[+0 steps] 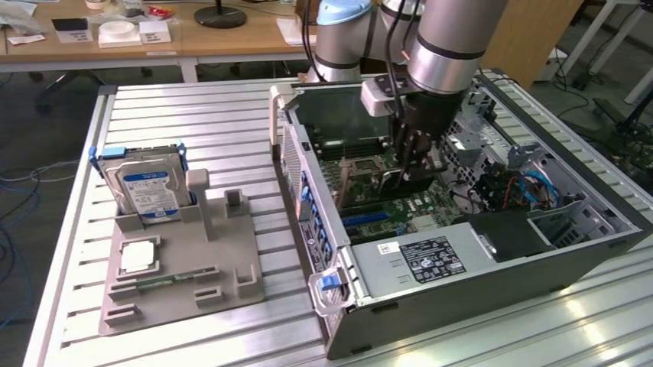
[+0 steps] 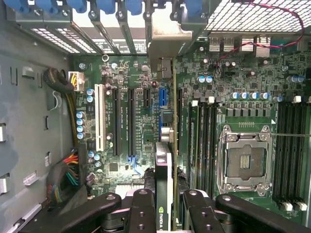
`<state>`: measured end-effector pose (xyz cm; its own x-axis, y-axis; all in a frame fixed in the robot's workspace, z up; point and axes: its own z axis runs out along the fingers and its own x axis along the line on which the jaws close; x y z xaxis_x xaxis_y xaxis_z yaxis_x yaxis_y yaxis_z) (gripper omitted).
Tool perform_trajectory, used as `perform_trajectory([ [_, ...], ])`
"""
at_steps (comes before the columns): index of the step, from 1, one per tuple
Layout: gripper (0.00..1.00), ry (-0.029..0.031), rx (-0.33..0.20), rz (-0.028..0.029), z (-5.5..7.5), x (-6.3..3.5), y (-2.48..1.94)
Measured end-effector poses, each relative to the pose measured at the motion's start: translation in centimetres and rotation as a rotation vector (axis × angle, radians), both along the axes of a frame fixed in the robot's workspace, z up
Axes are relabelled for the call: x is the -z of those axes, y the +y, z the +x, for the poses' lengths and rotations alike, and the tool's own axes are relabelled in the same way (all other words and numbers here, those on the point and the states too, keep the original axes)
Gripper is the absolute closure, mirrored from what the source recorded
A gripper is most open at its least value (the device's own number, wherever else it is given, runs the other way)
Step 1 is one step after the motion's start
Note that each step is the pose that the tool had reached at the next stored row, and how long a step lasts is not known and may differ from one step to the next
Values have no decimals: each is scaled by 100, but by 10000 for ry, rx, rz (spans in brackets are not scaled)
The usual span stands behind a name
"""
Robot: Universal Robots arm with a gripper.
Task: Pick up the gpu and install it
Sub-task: 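Insert the gpu into the slot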
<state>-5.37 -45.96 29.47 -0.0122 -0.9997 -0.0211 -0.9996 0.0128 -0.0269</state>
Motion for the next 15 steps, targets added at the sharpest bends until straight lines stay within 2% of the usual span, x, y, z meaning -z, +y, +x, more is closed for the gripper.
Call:
perform_trajectory([
  [6, 73, 1, 9, 0, -8, 7, -10],
  [15, 73, 1, 7, -2, -21, 76, -11],
])
